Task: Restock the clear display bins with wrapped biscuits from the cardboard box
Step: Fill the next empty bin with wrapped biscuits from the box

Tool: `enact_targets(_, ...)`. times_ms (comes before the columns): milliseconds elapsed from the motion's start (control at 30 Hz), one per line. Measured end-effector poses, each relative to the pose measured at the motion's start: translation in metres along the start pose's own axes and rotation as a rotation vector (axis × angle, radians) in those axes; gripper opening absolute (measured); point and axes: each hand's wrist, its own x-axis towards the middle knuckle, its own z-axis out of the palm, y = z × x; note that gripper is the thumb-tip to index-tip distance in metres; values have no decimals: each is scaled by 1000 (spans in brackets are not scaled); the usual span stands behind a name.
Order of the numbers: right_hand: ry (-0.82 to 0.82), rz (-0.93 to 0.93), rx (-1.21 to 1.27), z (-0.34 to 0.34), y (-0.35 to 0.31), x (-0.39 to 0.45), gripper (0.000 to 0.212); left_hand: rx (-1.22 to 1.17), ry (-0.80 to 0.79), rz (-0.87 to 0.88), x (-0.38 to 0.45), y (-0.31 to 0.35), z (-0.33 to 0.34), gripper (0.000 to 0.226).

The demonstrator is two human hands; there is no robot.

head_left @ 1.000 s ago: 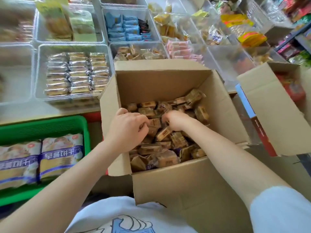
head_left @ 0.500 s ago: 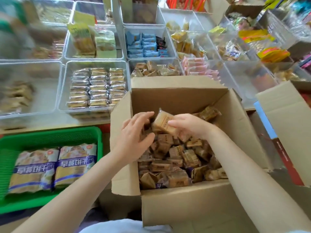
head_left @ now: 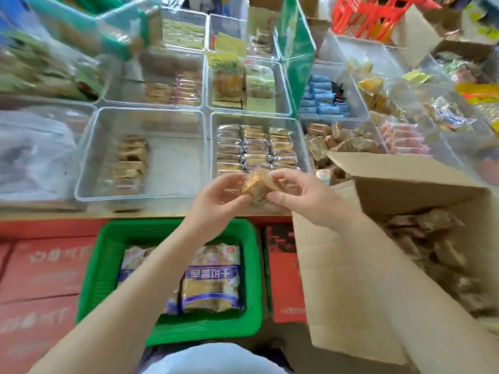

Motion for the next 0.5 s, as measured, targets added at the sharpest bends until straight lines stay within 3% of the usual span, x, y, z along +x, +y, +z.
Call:
enact_targets(67,-3,-29,-167,50,-16,53,26,134,83,-31,2,-36,-65,41)
enact_targets(167,12,10,-426,122,-26,135,37,607,266,-114,3,-97,-161,54)
enact_targets(267,68,118,-456,172,-25,195,38,944,234,-195,0,-148,-227,63)
enact_targets(367,2,236,-447,208,-18,234,44,1083,124,-186,-3,-179,-253,77)
enact_targets(500,-234,378,-506,242,-12,272,51,1091,154,-74,-2,-199,-256,71)
